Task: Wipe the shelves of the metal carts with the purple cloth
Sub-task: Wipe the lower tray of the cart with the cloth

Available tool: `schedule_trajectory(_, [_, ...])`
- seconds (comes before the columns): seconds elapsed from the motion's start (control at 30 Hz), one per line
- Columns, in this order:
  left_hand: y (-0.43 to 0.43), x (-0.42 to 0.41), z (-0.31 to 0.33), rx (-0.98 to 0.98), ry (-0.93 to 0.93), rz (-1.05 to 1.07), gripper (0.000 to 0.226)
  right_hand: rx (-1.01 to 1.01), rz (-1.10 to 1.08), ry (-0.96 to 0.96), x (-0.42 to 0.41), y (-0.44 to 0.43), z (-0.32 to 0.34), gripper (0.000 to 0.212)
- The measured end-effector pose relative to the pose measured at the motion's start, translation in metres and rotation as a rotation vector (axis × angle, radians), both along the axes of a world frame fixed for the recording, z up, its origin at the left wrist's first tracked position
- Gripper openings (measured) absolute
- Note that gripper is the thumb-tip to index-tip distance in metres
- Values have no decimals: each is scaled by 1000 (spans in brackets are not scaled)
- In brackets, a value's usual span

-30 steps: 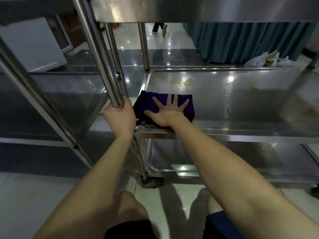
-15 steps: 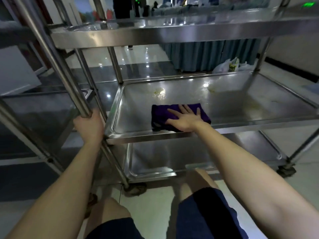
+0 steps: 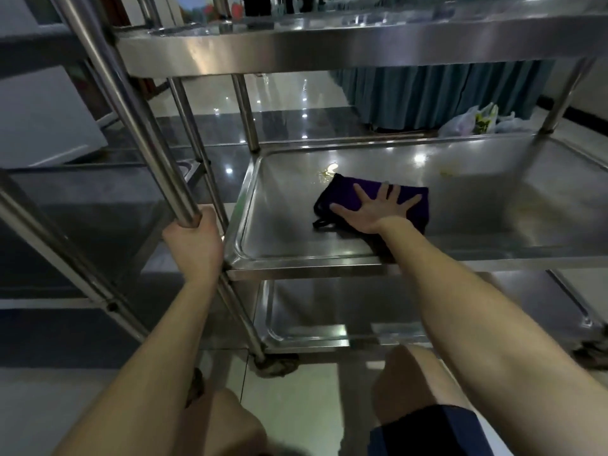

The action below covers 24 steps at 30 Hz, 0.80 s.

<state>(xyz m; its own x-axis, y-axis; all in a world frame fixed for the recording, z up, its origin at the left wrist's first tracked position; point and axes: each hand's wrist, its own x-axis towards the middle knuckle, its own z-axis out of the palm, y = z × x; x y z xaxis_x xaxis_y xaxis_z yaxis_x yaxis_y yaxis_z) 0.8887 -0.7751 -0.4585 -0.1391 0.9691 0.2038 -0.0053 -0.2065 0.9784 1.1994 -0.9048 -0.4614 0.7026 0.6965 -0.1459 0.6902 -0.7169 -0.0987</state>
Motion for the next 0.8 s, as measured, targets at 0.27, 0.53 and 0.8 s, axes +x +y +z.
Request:
schedule_trajectory(0.27, [-1,-1,0,4,-71,-50,27,-25,376,56,-150,99,-5,85])
schedule_trajectory(0.53, [-9,-10,16,-60,6,-35,28,23,480,166,-131,22,1,68])
schedule_trajectory(0.8, [-28,-10,25,-71,-5,-33,23,57,239,135,14,-114,3,64])
